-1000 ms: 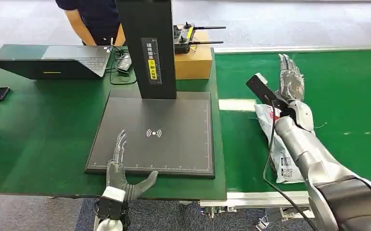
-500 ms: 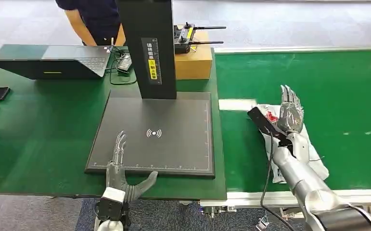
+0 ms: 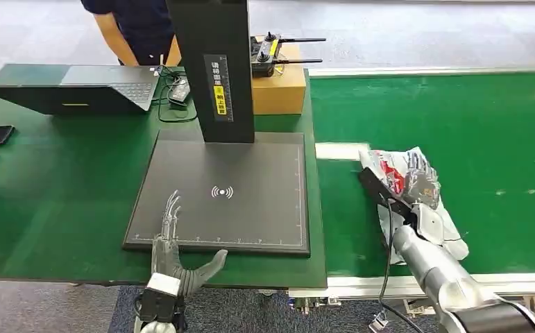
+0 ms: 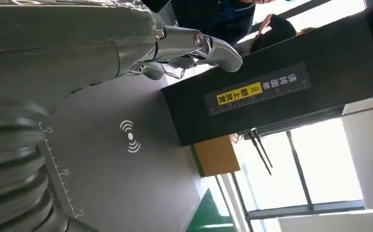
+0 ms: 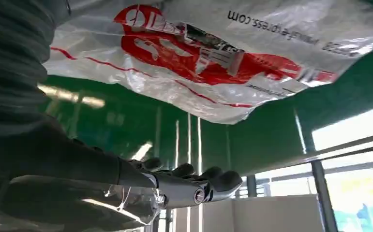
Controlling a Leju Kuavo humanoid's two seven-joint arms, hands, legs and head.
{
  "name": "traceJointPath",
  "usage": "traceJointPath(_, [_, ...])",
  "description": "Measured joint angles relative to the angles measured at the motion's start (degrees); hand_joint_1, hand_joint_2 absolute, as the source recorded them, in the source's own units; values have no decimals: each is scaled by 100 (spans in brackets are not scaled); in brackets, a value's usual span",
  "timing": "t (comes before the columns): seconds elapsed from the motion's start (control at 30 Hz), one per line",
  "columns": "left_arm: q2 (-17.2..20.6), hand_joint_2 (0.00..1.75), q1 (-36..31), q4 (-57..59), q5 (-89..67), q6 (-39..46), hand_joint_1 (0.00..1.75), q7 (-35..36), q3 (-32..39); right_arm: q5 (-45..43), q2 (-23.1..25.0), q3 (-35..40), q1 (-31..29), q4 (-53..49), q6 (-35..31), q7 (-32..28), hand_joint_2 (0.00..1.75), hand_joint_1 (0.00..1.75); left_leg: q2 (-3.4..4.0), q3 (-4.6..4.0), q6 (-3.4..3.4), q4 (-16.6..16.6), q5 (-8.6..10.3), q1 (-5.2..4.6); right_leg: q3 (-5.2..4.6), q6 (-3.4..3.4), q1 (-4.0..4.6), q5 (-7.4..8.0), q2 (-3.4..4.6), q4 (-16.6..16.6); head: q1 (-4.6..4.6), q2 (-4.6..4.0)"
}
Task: Moved the parcel from conveyor to table for the left to box.
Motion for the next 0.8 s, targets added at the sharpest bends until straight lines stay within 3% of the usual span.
traceJointPath(0.17, [-33, 175, 27, -74, -88, -20, 0, 37, 26, 1038, 0, 105, 0, 120, -72, 990, 175, 0, 0, 1, 0, 0, 0, 0, 0, 0, 0, 0, 0, 0, 0, 0])
traceJointPath(0.3, [-44, 175, 36, -96, -105, -83, 0, 57, 55, 1656, 0, 258, 0, 212, 285, 1570, 175, 0, 0, 1, 0, 0, 0, 0, 0, 0, 0, 0, 0, 0, -2, 0])
traceJointPath(0.47, [-46, 175, 40, -140, -116, -181, 0, 59, 114, 1787, 4, 300, 11, 287, 1029, 1603, 175, 0, 0, 1, 0, 0, 0, 0, 0, 0, 0, 0, 0, 0, 0, 0])
traceJointPath(0.8, [-44, 175, 17, -140, -144, -216, 0, 48, 146, 1800, 31, 297, 30, 339, 1659, 1488, 175, 0, 0, 5, 0, 2, 0, 0, 5, 0, 0, 0, -1, -2, -2, 0])
